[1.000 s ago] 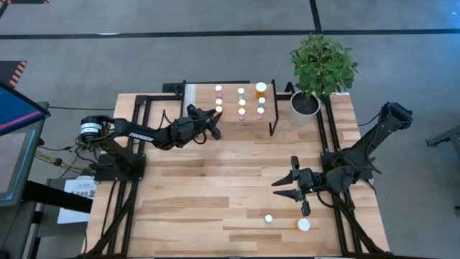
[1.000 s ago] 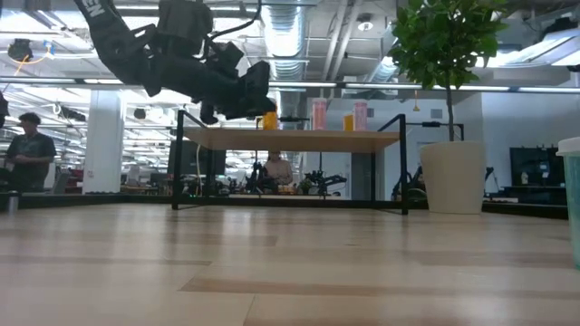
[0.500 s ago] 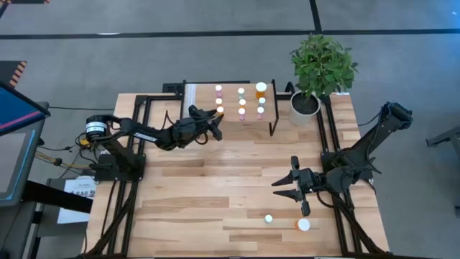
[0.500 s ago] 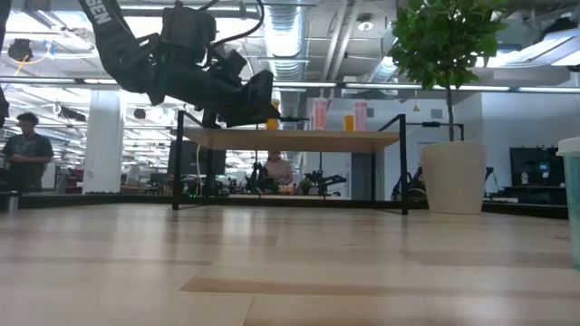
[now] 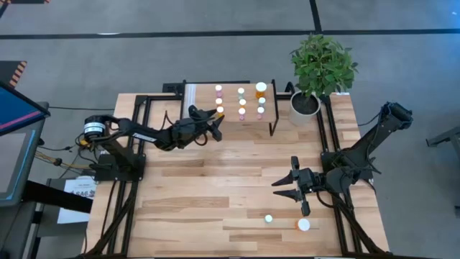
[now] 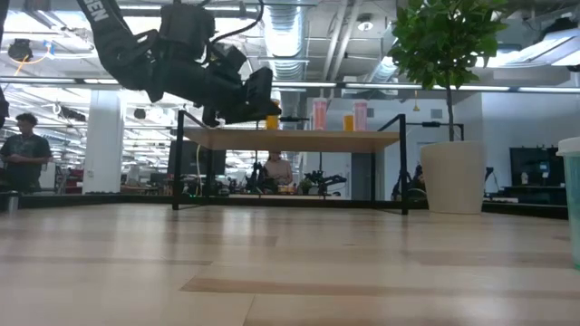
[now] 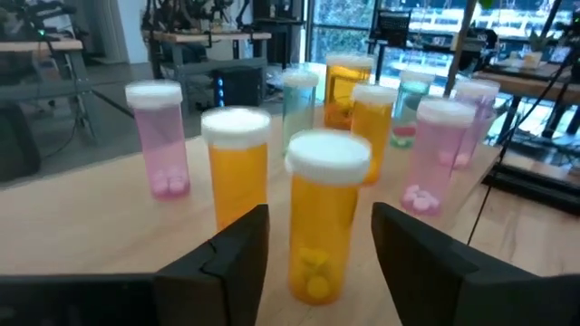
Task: Pick and place medicine bottles onto shelf by color
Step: Put the large orange pill bottle on the shelf
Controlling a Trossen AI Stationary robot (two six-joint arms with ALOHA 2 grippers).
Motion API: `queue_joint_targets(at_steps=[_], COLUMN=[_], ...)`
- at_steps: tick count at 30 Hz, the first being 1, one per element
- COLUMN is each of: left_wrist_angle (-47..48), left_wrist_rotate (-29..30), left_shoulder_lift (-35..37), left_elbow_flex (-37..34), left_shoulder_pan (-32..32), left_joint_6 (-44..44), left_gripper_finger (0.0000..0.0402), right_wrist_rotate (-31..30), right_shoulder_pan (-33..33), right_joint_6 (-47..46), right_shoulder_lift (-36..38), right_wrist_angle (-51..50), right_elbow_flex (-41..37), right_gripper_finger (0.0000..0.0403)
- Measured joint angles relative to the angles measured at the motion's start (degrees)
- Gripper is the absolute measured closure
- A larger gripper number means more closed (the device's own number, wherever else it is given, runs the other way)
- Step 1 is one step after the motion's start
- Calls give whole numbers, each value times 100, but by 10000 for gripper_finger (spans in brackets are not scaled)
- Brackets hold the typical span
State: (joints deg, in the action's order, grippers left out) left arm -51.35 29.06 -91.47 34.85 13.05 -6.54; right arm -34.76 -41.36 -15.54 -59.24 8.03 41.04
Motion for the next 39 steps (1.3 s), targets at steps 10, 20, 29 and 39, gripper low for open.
queue_joint_targets(at_steps=[10, 20, 29, 39], left_wrist_angle=[1438, 2715, 2267, 405], left_wrist_rotate=[413, 417, 654, 975], left_shoulder_lift=[1225, 3071, 3397, 2351], left_elbow_flex=[0, -15, -508, -925], left_shoulder_pan=[-209, -1126, -3122, -4528], left_joint_6=[434, 654, 742, 686], left_gripper_finger=[181, 184, 229, 259], right_wrist_rotate=[0, 75, 806, 2825], right_shoulder_pan=[0, 121, 4, -321], right_joint_6=[-100, -231, -2229, -4448], right_shoulder_lift=[-7, -7, -459, -2265], right_wrist_angle=[-82, -326, -3402, -5673], right_elbow_flex=[0, 50, 1423, 2579], right_gripper_finger=[269, 269, 269, 269])
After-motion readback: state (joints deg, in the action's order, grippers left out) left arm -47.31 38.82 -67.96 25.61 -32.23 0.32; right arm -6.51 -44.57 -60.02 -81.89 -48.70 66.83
